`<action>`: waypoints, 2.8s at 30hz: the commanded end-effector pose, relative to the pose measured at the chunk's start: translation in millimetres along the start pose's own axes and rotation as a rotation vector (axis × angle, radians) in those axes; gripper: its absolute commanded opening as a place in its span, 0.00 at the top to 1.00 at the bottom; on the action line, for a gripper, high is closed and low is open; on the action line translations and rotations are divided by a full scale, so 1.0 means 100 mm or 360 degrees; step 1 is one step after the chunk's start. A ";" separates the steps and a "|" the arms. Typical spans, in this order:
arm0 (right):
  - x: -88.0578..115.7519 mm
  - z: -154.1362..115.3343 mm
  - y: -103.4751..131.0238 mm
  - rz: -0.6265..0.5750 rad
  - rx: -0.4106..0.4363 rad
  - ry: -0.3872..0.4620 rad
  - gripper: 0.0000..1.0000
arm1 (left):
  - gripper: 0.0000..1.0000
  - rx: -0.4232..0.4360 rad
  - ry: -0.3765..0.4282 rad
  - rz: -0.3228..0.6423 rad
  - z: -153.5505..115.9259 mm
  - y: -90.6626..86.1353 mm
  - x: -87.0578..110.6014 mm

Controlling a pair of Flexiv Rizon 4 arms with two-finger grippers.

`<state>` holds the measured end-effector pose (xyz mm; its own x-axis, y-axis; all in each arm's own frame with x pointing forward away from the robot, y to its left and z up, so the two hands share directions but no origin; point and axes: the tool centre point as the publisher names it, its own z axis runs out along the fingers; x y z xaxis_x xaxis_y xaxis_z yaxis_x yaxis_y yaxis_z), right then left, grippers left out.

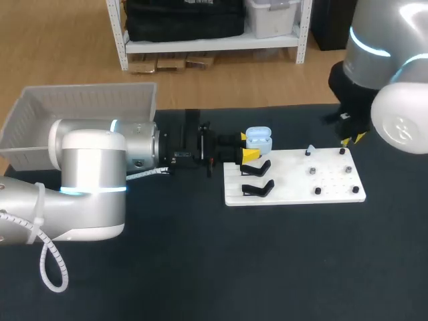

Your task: Pick up each earbud case from the left stands, insert the matching earbuds, close the lid, and place the case in the box.

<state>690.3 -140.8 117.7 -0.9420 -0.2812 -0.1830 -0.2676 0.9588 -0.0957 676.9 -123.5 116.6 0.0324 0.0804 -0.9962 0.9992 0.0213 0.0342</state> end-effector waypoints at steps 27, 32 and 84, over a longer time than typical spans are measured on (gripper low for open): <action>0.44 -0.92 1.24 0.0090 0.0071 -0.0052 1.00 | 1.00 -0.0008 -0.0008 0.0005 0.00 -0.01 0.01; 0.38 -0.95 1.42 0.0241 0.0076 -0.0051 1.00 | 1.00 -0.0008 -0.0008 0.0005 0.00 -0.01 0.01; -0.18 -0.84 1.72 0.1325 0.0081 0.0388 1.00 | 1.00 -0.0008 -0.0008 0.0005 0.00 -0.01 0.01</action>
<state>633.8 31.0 184.8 -0.8509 0.5242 -0.0357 0.5254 0.8493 -0.0514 676.9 -123.5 116.7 0.0323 0.0805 -0.9962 0.9992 0.0213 0.0342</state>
